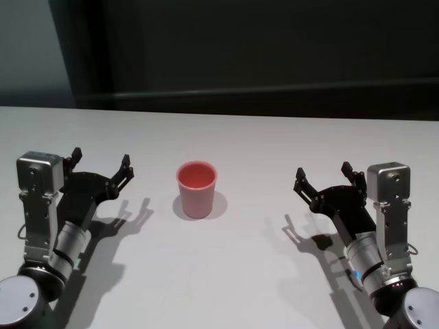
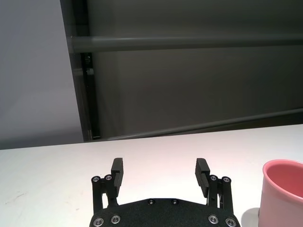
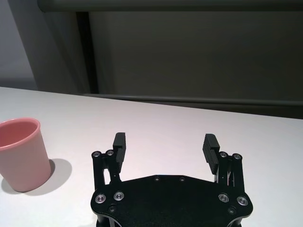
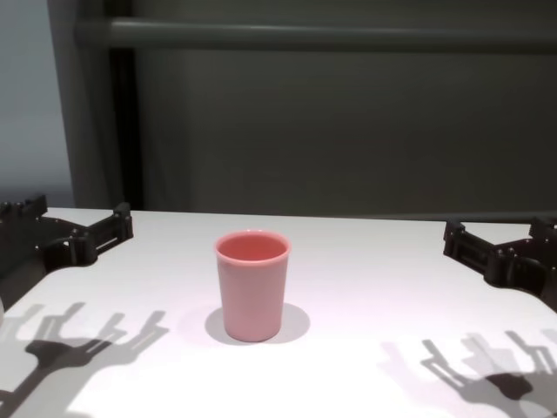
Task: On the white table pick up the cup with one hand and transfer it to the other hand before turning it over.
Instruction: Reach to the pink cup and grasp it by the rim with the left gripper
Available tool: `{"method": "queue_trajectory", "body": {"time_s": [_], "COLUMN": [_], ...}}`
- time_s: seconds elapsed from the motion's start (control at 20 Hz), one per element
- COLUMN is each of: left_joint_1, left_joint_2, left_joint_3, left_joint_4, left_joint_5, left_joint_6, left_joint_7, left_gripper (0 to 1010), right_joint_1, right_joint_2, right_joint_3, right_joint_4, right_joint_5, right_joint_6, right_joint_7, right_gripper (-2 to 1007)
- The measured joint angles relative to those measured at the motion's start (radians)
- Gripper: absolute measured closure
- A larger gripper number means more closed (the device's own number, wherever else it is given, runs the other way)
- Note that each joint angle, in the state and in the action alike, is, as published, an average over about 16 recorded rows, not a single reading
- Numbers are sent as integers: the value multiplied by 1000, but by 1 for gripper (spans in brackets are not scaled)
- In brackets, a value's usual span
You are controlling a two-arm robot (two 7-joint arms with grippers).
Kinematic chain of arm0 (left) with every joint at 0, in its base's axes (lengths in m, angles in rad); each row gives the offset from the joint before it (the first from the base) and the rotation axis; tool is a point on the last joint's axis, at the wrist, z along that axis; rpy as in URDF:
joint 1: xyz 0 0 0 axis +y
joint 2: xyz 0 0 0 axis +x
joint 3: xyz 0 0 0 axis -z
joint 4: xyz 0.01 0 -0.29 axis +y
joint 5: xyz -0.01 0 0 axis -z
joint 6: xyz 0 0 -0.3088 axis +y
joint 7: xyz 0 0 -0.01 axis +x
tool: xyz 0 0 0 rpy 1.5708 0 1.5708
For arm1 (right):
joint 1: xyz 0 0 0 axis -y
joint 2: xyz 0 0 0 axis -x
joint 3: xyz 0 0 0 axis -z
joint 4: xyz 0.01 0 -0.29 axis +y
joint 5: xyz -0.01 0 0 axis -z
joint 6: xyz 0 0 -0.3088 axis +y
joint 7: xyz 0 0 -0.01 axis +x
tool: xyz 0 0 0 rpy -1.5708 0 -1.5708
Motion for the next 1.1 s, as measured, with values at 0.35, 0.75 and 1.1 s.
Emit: {"method": "queue_trajectory", "body": {"time_s": [0.35,0.75,1.1], "left_joint_1": [0,0,0], "left_joint_2": [0,0,0], "left_joint_3": [0,0,0], "left_joint_4": [0,0,0], "left_joint_5": [0,0,0], "left_joint_6": [0,0,0], "left_joint_7": [0,0,0], "left_gripper": [9,9,9], "right_joint_1": [0,0,0], "right_joint_2": [0,0,0], "right_joint_3": [0,0,0], "right_joint_4": [0,0,0], "right_joint_5": [0,0,0], "right_joint_6": [0,0,0], "right_joint_7": [0,0,0], "right_gripper": [5,5,5]}}
